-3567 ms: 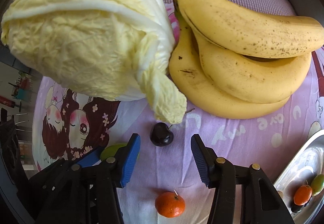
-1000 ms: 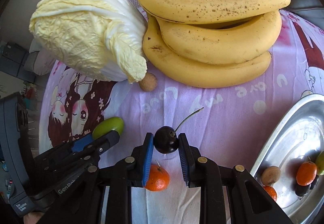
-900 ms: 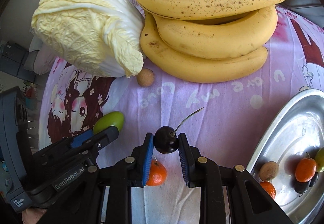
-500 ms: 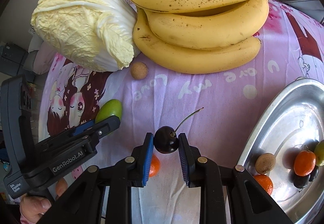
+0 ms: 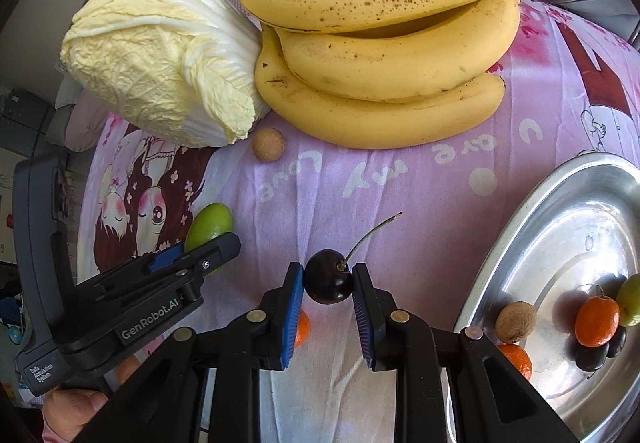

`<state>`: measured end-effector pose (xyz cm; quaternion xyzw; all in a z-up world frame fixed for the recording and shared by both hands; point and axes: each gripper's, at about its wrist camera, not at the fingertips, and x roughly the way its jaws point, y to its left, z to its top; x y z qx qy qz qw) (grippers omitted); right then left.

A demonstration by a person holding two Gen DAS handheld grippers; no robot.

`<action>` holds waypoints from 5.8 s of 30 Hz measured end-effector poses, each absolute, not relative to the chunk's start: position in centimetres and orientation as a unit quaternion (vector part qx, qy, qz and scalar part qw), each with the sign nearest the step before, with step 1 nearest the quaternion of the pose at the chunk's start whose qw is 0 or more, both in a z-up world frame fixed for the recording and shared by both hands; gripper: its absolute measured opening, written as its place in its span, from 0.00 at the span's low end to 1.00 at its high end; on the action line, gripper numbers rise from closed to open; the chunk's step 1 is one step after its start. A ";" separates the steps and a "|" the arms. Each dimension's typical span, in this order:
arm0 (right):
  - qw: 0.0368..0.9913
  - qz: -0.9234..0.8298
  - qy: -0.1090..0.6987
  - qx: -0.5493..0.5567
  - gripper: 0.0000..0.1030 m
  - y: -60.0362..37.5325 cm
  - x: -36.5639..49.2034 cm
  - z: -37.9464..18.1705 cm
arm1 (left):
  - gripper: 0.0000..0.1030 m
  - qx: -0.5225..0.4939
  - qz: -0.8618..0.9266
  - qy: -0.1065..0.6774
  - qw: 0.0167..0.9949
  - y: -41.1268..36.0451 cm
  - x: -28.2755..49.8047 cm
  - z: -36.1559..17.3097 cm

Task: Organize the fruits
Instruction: 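Lift the green mango with the left tool while the right tool lifts the cherry, then carry the mango over the steel bowl with the left tool while the right carries the cherry, then release the mango into the bowl with the left tool while the right releases the cherry, then withdraw both open tools from the bowl toward the remaining tangerine on the sheet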

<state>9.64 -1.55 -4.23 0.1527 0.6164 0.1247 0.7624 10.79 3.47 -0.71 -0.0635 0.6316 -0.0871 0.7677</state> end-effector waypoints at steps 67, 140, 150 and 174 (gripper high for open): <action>0.765 0.010 0.616 0.188 0.26 -21.1 8.5 -4.2 | 0.38 0.113 -0.260 0.617 0.734 -19.8 6.8 1.9; 0.787 0.042 0.609 0.093 1.00 -14.8 5.4 -1.7 | 0.93 -0.031 -0.054 0.619 0.783 6.8 5.8 5.0; 0.790 0.069 0.605 0.069 1.00 -11.3 6.2 -0.6 | 0.93 -0.084 -0.034 0.612 0.786 13.2 6.0 6.4; 0.764 0.142 0.627 0.045 1.00 0.4 7.3 -3.7 | 0.93 -0.112 -0.008 0.636 0.763 23.6 6.4 5.2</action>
